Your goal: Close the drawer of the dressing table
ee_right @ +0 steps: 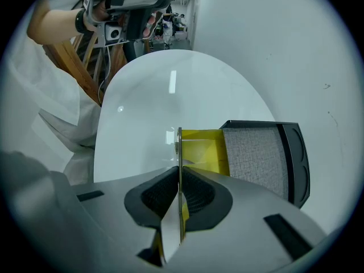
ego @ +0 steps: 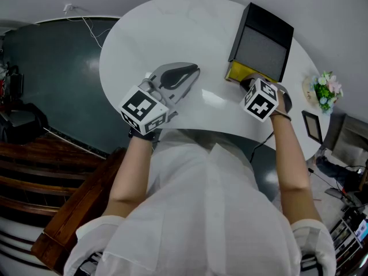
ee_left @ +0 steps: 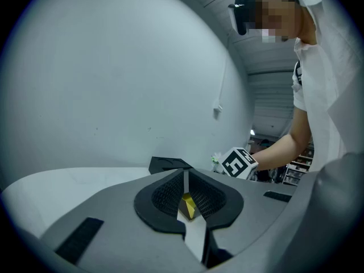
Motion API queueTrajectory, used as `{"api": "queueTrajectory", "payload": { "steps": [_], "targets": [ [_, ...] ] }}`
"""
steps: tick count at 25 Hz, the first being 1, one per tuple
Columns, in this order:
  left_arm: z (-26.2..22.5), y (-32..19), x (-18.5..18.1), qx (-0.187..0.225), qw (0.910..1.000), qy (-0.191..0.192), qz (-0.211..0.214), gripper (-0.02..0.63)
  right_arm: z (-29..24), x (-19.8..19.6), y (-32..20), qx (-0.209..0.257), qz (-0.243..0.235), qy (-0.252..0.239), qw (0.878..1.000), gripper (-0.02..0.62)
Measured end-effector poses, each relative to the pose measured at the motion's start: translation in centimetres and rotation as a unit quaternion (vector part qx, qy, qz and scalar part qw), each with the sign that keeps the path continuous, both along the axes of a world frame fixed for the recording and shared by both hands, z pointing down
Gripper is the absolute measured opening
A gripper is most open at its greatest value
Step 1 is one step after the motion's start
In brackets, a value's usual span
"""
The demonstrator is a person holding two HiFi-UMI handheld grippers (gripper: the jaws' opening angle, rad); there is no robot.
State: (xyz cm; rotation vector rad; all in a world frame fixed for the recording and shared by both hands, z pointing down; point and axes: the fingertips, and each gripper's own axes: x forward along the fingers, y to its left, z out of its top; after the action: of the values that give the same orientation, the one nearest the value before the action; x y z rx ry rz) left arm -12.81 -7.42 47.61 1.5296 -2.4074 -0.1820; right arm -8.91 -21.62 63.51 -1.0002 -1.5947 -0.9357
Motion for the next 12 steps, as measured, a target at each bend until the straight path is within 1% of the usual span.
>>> {"api": "queueTrajectory", "payload": {
  "steps": [5,8,12],
  "targets": [
    [0.05,-0.12,-0.13,0.000,1.0000,0.000,0.001,0.035,0.03,-0.35,-0.06,0.000,0.002,-0.004,1.000,0.023],
    [0.05,-0.23,-0.11,0.000,1.0000,0.000,0.001,0.035,-0.07,-0.52,-0.10,-0.001,0.001,-0.014,1.000,0.023],
    [0.07,-0.47,-0.05,0.001,1.0000,0.001,0.003,0.035,-0.15,-0.76,-0.24,-0.008,0.013,-0.030,0.999,0.023]
  ]
}}
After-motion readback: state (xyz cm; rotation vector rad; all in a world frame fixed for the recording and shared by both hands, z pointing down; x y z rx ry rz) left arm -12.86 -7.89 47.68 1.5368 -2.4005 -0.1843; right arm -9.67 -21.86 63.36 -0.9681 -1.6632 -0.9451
